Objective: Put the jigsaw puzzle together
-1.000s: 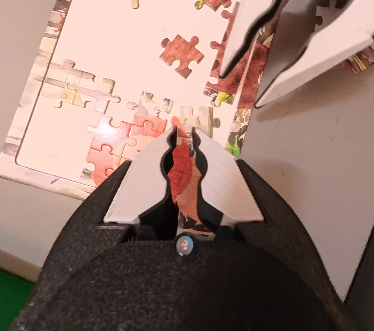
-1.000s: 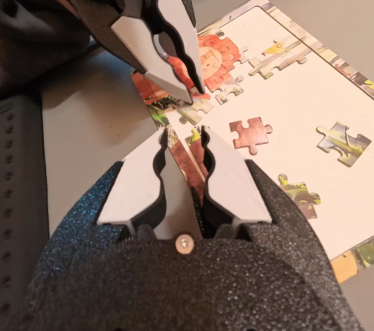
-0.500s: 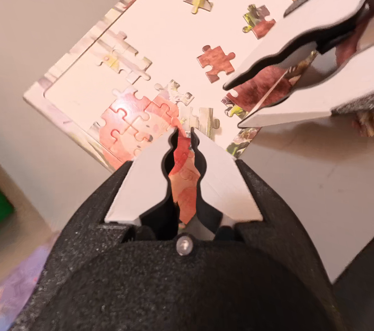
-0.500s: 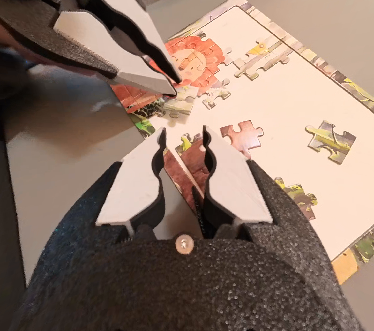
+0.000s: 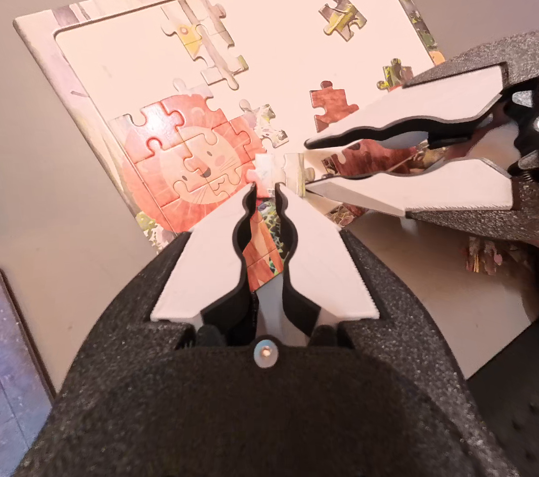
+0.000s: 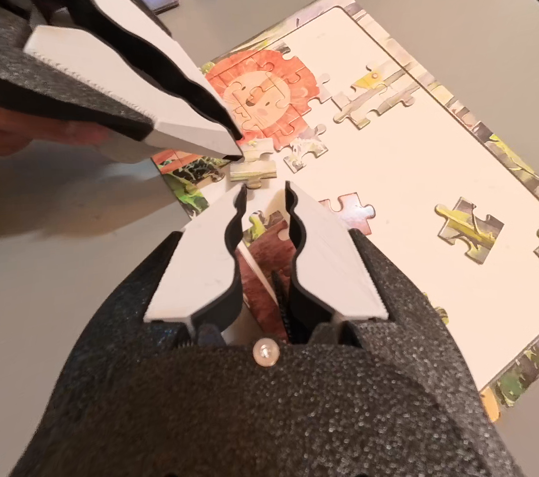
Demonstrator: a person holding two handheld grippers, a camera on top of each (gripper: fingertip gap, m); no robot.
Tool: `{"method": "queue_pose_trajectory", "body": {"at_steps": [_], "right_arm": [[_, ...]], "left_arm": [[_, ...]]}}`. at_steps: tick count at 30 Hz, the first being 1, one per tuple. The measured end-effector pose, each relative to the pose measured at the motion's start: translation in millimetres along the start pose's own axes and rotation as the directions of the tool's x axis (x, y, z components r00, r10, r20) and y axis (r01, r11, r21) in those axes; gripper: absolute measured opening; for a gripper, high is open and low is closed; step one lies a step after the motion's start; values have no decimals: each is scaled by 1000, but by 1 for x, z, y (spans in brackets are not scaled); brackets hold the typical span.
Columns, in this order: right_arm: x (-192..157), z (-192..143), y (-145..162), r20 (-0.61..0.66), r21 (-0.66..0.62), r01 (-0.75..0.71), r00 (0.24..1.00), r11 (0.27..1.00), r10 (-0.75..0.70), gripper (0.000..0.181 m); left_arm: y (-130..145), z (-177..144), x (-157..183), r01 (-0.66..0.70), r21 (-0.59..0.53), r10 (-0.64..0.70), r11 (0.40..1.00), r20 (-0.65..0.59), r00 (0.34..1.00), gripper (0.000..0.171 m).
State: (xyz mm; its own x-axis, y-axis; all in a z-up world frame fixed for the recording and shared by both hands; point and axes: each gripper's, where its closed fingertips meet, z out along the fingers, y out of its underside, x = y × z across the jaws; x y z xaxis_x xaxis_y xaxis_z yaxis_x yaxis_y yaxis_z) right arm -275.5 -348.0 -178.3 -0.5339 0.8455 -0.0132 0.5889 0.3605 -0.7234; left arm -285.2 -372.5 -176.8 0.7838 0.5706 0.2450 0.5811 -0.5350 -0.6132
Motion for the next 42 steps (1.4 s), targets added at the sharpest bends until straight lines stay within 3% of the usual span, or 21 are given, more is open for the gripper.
{"method": "queue_pose_trajectory", "body": {"at_steps": [10, 20, 27, 35, 42], "right_arm": [[7, 1, 4, -23, -32, -19, 1000, 999, 18, 18], [-10, -4, 8, 69, -39, -52, 996, 998, 55, 11], [-10, -10, 9, 67, -33, -49, 996, 998, 52, 9], [-9, -14, 10, 137, -20, -147, 979, 989, 149, 9], [-11, -9, 13, 81, -58, -174, 981, 983, 178, 9]], "left_arm": [[8, -2, 9, -11, 17, 11, 1000, -20, 1000, 16], [5, 0, 10, -50, 22, 50, 999, -18, 999, 18], [6, -7, 14, -75, 36, 77, 997, -59, 995, 17], [15, -31, -18, -127, 60, 126, 990, 25, 992, 17], [25, -34, -21, -195, 56, 191, 979, 80, 978, 15]]}}
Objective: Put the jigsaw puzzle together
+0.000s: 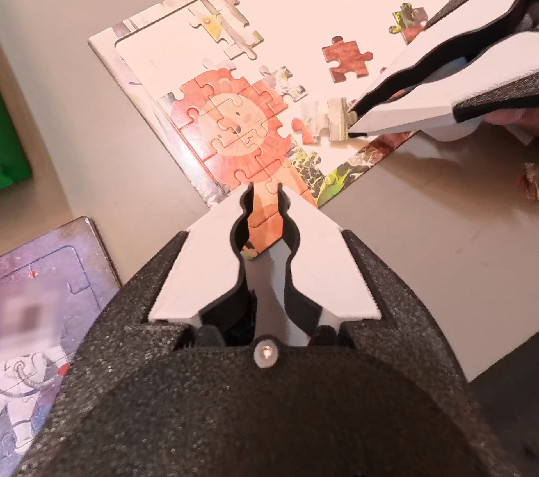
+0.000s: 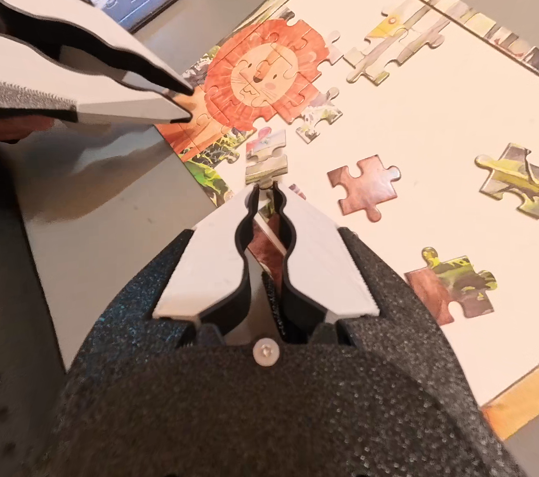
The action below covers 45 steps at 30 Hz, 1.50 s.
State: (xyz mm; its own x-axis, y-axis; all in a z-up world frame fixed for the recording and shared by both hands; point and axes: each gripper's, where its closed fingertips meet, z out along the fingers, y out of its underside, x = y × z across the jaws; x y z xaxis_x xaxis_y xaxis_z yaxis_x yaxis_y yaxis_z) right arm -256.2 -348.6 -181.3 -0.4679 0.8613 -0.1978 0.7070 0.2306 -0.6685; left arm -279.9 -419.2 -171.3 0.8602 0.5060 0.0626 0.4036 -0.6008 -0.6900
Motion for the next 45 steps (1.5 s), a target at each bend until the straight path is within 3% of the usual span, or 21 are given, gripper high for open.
{"method": "queue_pose_trajectory", "body": {"at_steps": [10, 20, 25, 32, 38, 41, 45], "right_arm": [[-10, -1, 2, -41, -42, 0, 999, 999, -2, 21], [-15, -2, 6, -61, -72, 60, 996, 996, -65, 14], [-32, -1, 10, -2, -92, 76, 997, 993, -76, 15], [-27, -4, 3, -13, -50, 69, 997, 996, -70, 11], [-41, -1, -1, 86, -30, 95, 992, 995, -92, 2], [-27, -2, -1, 43, -35, 99, 994, 994, -97, 2], [-39, -1, -10, 120, 6, 91, 989, 996, -91, 4]], "left_arm": [[6, 8, 2, -13, -33, 14, 999, 27, 1000, 15], [6, 8, 2, -8, -28, 8, 1000, 32, 999, 15], [6, 8, 2, -5, -25, 5, 1000, 27, 1000, 15], [6, 7, 2, -4, -19, 5, 1000, 30, 1000, 15], [6, 7, 2, -2, -11, 2, 1000, 29, 1000, 15], [6, 7, 2, -5, -3, 5, 1000, 33, 999, 15], [6, 7, 2, -1, 19, 1, 1000, 34, 999, 15]]}}
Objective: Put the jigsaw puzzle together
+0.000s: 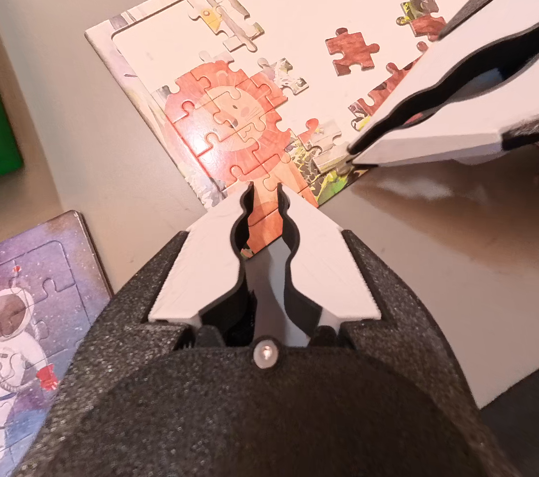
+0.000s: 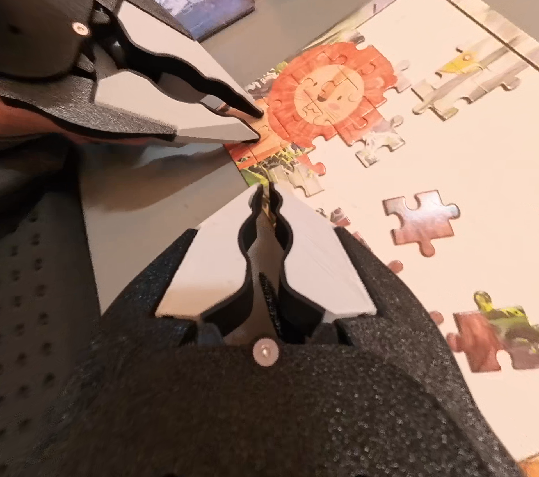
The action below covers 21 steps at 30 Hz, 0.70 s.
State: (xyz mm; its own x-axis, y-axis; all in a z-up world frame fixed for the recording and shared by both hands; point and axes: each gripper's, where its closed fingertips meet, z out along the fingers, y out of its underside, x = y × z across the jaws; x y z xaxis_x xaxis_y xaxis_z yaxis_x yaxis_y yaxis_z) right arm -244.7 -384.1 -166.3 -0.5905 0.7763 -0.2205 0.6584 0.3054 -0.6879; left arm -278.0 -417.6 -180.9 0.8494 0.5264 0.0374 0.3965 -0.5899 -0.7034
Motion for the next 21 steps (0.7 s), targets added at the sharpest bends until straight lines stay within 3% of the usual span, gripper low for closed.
{"method": "queue_pose_trajectory", "body": {"at_steps": [4, 7, 16, 21], "right_arm": [[9, 15, 2, -97, -40, 99, 990, 994, -103, 6], [20, 13, 2, -133, -51, 96, 986, 994, -102, 6], [18, 13, 2, -53, -83, 150, 987, 985, -155, 2], [25, 8, 2, -77, -81, 167, 982, 983, -173, 5]], "left_arm": [[0, 0, 0, 12, 11, -11, 1000, -7, 1000, 15], [0, 0, 0, 12, 20, -12, 1000, -5, 1000, 15], [0, 0, 0, 21, 31, -21, 999, -9, 1000, 15], [0, 0, 0, 23, 31, -23, 999, -10, 1000, 15]]}}
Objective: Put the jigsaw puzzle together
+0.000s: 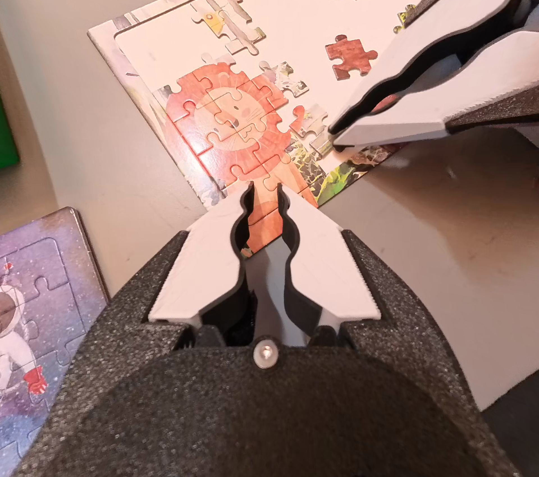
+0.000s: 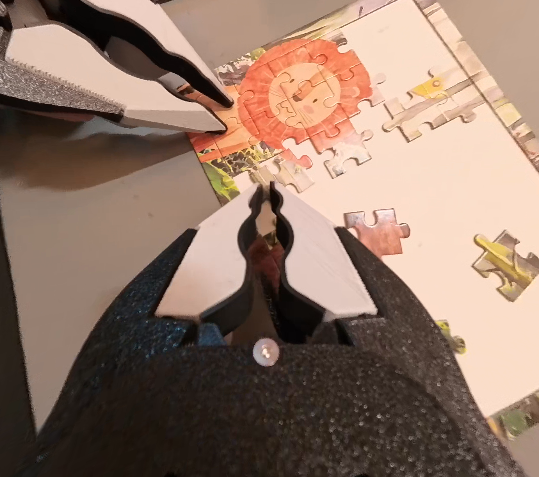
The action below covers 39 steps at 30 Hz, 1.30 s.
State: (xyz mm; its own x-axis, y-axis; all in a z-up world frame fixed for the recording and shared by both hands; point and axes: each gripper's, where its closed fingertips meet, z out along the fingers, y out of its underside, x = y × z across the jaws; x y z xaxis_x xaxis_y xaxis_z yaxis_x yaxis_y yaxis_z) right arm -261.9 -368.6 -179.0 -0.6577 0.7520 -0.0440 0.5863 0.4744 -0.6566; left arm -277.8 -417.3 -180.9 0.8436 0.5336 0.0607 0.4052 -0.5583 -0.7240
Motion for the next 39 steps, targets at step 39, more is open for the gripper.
{"method": "queue_pose_trajectory", "body": {"at_steps": [39], "right_arm": [[15, -4, 9, 186, -20, 225, 958, 974, -218, 32]], "left_arm": [[0, 0, 0, -12, -3, 12, 1000, 1, 1000, 15]]}}
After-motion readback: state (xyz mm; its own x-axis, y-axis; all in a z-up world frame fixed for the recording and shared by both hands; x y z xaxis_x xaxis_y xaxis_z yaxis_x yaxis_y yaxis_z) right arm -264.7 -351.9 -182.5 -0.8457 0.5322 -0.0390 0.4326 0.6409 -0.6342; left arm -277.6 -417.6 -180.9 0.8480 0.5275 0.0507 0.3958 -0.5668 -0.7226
